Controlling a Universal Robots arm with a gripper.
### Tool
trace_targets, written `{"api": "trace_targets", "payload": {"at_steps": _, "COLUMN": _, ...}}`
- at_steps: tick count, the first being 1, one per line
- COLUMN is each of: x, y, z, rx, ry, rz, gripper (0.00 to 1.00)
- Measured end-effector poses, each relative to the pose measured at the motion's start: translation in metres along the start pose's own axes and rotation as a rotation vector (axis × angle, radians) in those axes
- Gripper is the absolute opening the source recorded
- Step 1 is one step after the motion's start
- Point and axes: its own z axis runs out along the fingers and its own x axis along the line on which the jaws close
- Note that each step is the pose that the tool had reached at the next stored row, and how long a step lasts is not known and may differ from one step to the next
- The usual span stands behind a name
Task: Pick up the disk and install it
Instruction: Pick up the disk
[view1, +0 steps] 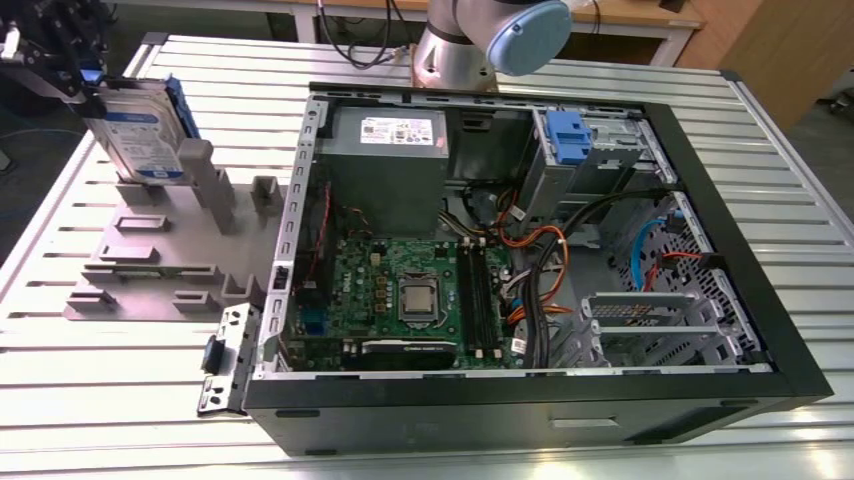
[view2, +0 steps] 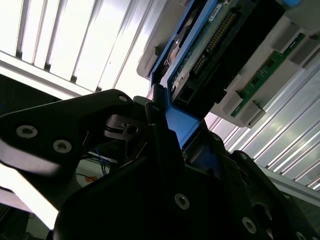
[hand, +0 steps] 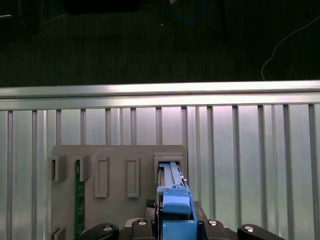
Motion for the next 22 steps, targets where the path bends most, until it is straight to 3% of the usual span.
{"api": "trace_targets", "payload": {"at_steps": 22, "x": 0.0000, "y": 0.0001, "z": -0.0049, "rx": 0.0000, "ry": 0.0000, "rz": 0.000, "gripper": 0.37}}
